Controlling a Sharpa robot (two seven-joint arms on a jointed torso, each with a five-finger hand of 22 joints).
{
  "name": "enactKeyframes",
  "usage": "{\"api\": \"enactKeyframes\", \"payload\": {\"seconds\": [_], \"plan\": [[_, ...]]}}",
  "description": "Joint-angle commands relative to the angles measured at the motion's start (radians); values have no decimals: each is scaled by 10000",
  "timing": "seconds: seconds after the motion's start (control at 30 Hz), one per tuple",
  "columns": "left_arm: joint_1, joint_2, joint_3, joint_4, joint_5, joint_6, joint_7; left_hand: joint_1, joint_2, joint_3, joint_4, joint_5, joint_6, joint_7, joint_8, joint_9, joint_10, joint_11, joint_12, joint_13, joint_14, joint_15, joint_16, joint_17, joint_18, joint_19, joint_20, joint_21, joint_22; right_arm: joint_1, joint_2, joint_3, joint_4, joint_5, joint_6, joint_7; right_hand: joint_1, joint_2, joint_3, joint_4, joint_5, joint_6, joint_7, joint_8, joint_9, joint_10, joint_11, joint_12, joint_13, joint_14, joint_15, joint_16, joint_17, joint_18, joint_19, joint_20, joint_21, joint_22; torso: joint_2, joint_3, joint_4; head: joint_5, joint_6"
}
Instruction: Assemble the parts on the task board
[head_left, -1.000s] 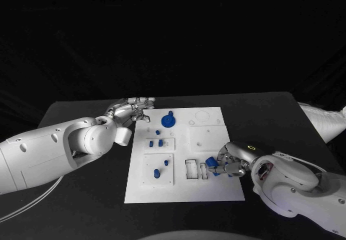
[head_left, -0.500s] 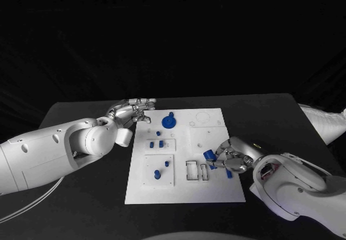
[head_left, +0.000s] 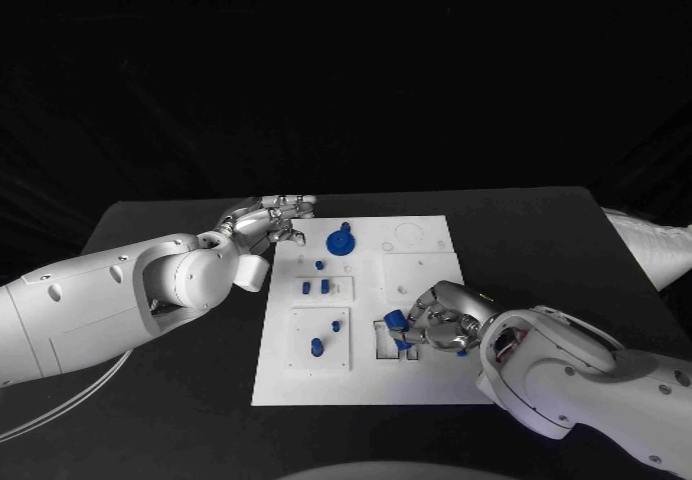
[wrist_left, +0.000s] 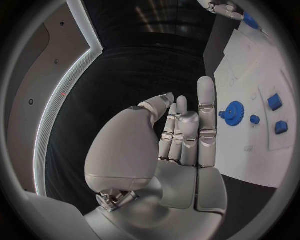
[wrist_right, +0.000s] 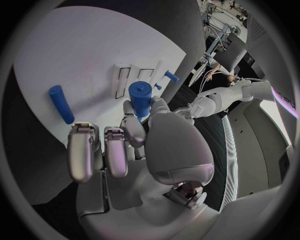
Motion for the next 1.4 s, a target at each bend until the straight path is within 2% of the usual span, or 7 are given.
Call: {"api": "enactKeyframes", "payload": {"seconds": [0.03,0.63,0.67,0.8,0.93,1.2,1.4], "plan": [[4,17,6,36,-30,219,36,-47,17,36,-38,-12,-65,15,58,-1,-71,-8,50,-10,-34,-2,-29,-9,178,-55,5,22,11,-28,140,-5,-63,318,742,-105,160,366,3,89,-93,178,-185,269,801,1072,-361,3146,4319,893,-85,3,1858,-75,251,-85,15,110,12,10,1,23,-8],[5,-22,6,60,-30,224,21,-47,17,36,-38,-12,-65,15,58,-1,-71,-8,50,-10,-34,-2,-29,-9,178,-55,5,22,11,-40,381,-8,-231,-113,1095,-142,-724,402,-293,113,-440,605,-411,611,1345,1044,-553,3028,4251,884,-246,-30,1809,-65,238,-228,-27,71,12,12,2,62,-64],[5,-23,6,61,-30,223,20,-47,17,36,-38,-12,-65,15,58,-1,-71,-8,50,-10,-34,-2,-29,-9,178,-55,5,22,11,-40,393,-8,-249,-155,1065,-144,-928,422,-396,99,-735,609,-421,628,1391,1038,-560,3010,4240,881,-251,-38,1795,-63,233,-235,-39,54,12,13,-2,64,-65],[6,-33,6,66,-30,216,18,-47,17,36,-38,-12,-65,15,58,-1,-71,-8,50,-10,-34,-2,-29,-9,178,-55,5,22,11,-39,441,-8,-325,-405,905,-151,-1817,410,-998,118,-2787,520,-419,640,1566,995,-565,2900,4169,865,-262,-84,1715,-39,190,-252,-128,-68,12,16,-14,73,-56],[6,-46,6,72,-30,213,15,-47,17,36,-38,-12,-65,15,58,-1,-71,-8,50,-10,-34,-2,-29,-9,178,-55,5,22,11,-39,462,-8,-382,-736,781,-153,-2354,284,-1440,135,-3783,410,-388,629,1727,856,-532,2577,3937,852,-237,-123,1653,-18,148,-230,-212,-172,18,18,-14,62,-54],[6,-65,6,79,-30,217,1,-47,17,36,-38,-12,-65,15,58,-1,-71,-8,50,-10,-34,-2,-29,-9,178,-55,5,22,11,-43,418,-7,-283,-1017,668,-93,-2510,119,-1508,110,-3777,339,-369,619,1843,795,-515,2419,3835,842,-220,-154,1608,-9,131,-214,-254,-216,16,31,-23,65,-66],[6,-82,6,79,-30,224,-7,-47,17,36,-38,-12,-65,15,58,-1,-71,-8,50,-10,-34,-2,-29,-9,178,-55,5,22,11,-57,263,-6,-63,-1058,663,67,-1274,109,-1201,-291,-3266,337,-391,658,2044,820,-534,2421,3862,861,-236,-120,1692,-27,167,-222,-211,-123,16,32,-20,65,-75]]}}
